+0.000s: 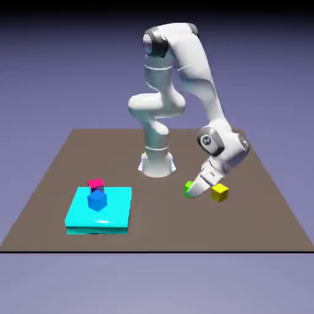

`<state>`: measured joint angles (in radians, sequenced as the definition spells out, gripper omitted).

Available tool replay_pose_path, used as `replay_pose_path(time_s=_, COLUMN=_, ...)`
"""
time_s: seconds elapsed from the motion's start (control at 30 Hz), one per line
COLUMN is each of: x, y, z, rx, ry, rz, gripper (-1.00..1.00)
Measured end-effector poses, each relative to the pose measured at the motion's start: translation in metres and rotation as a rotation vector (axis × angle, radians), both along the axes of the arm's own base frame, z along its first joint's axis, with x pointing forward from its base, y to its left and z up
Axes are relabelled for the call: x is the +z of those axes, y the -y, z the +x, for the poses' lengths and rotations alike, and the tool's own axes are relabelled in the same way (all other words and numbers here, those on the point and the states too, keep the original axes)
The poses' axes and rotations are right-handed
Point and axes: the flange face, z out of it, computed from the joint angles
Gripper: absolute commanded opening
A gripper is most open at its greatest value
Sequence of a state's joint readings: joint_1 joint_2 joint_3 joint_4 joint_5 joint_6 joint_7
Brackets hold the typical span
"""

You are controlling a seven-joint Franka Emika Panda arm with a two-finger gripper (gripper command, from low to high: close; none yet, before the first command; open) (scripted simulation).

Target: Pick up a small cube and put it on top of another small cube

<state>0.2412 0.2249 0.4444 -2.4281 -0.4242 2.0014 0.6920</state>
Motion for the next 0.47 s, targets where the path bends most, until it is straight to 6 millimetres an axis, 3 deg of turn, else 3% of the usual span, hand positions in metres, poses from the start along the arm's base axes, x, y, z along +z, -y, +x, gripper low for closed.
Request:
replay_pose_path(time_s=0.17, x=0.019, y=-0.095, z=-0.055, rx=-0.068, ry=-0.060, rz=0.014, gripper=-1.00)
replay_pose_path(time_s=0.23, x=0.019, y=-0.096, z=-0.055, rx=-0.069, ry=-0.060, rz=0.014, gripper=-1.00)
replay_pose_path(time_s=0.33, x=-0.028, y=-0.075, z=-0.066, rx=-0.069, ry=-0.059, rz=0.013, gripper=-1.00)
replay_pose_path(time_s=0.37, x=-0.041, y=-0.069, z=-0.070, rx=-0.069, ry=-0.060, rz=0.014, gripper=1.00)
replay_pose_path(time_s=0.43, x=-0.041, y=-0.069, z=-0.070, rx=-0.067, ry=-0.058, rz=0.013, gripper=1.00)
replay_pose_path(time_s=0.47, x=-0.026, y=-0.076, z=-0.065, rx=-0.067, ry=-0.057, rz=0.012, gripper=1.00)
